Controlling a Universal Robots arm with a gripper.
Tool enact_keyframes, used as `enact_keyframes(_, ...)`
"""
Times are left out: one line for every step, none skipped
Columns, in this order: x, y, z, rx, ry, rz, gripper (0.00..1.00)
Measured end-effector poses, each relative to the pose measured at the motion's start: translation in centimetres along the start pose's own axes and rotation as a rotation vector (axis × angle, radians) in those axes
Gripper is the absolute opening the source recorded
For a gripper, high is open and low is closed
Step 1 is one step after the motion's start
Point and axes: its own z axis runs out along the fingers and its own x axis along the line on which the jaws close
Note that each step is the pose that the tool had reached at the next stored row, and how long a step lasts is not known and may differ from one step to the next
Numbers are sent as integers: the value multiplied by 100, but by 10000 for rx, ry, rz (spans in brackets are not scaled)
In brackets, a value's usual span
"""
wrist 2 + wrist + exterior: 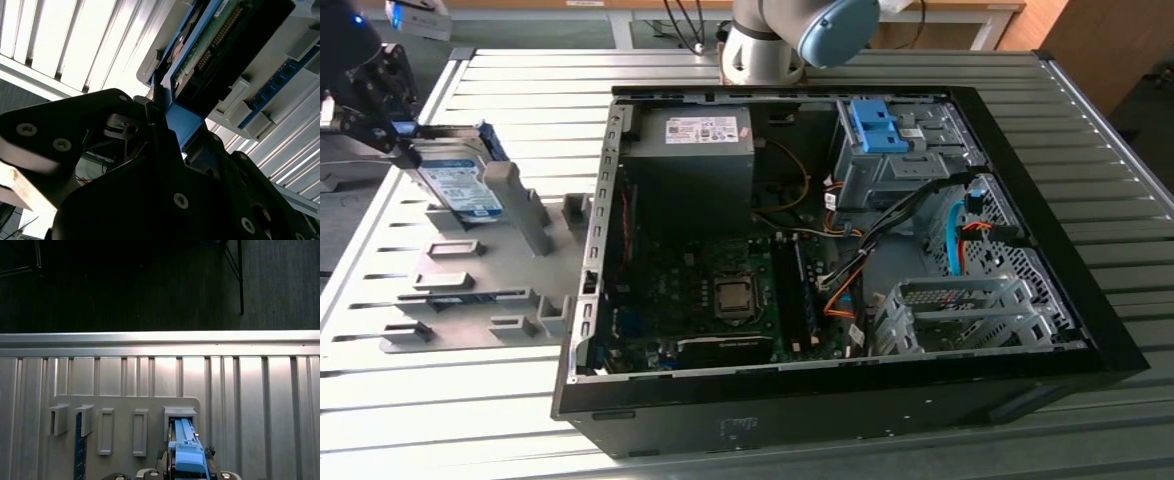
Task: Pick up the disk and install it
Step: 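Pick up the disk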
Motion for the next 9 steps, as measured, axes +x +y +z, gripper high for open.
enact_keyframes(0,0,-17,-1,1,0,36)
enact_keyframes(0,0,-31,0,0,0,36)
enact_keyframes(0,1,-46,0,0,0,36)
enact_keyframes(-1,1,-62,0,0,0,36)
enact_keyframes(-1,1,-79,0,0,0,36)
enact_keyframes(-1,2,-97,1,0,0,36)
enact_keyframes(-1,2,-114,0,0,0,36)
enact_keyframes(-2,3,-134,0,0,0,36)
enact_keyframes(-2,3,-153,0,0,0,36)
